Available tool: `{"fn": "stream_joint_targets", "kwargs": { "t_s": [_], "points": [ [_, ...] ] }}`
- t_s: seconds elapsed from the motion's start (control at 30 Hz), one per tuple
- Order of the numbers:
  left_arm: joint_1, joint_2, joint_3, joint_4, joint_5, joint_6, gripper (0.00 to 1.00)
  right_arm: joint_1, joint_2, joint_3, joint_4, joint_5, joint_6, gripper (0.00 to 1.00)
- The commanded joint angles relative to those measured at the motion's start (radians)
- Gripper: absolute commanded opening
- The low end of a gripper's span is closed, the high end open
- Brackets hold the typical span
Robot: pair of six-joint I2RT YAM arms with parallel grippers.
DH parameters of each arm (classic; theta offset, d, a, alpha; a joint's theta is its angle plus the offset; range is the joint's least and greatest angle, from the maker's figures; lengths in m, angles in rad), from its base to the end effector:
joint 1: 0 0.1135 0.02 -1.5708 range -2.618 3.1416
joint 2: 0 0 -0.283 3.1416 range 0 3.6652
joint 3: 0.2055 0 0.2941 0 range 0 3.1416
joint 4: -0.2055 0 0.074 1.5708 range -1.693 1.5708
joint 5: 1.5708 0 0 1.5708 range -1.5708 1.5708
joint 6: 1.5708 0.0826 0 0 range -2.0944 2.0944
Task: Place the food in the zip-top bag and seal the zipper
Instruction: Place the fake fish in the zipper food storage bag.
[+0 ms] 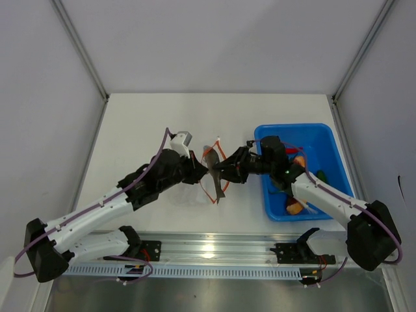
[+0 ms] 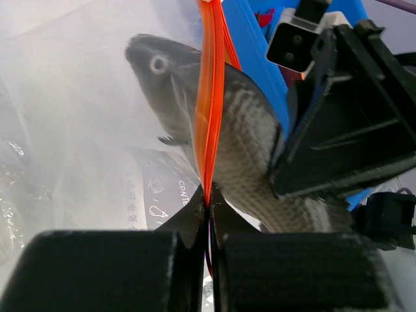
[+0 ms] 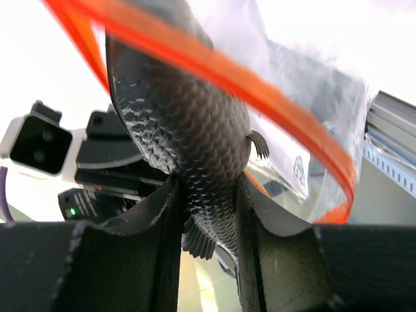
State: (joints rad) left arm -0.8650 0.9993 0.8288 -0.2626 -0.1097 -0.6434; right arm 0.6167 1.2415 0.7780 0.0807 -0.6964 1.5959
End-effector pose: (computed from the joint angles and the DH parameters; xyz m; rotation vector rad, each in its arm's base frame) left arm 0.2031 -0.2244 0.2963 0.1593 2.1004 -0.8373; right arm 0.2470 0.2400 0.2549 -0.6147 -2.4156 -1.8554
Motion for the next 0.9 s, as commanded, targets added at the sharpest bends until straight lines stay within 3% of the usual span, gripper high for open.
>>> {"fn": "stream_joint_targets", "kwargs": {
  "t_s": [0.0,0.23,0.53,0.87],
  "points": [
    [-0.009,-0.034,-0.013,0.059,0.051,0.019,0.0,-0.002,0.027,0.021,0.099,0.041,0.039,0.18],
    [-0.009,-0.06,-0.043,0.071,0.071,-0.01,0.01,0.0,0.013,0.009,0.142,0.161,0.068,0.17],
    [-0.009,-0.044,0.003,0.065,0.136,-0.058,0.01,0.037,0.059,0.035,0.083,0.233,-0.079,0.18],
    [-0.009,0.001,0.059,0.043,0.199,-0.133,0.01,0.09,0.061,0.118,-0.174,0.42,-0.321,0.26]
  ]
}}
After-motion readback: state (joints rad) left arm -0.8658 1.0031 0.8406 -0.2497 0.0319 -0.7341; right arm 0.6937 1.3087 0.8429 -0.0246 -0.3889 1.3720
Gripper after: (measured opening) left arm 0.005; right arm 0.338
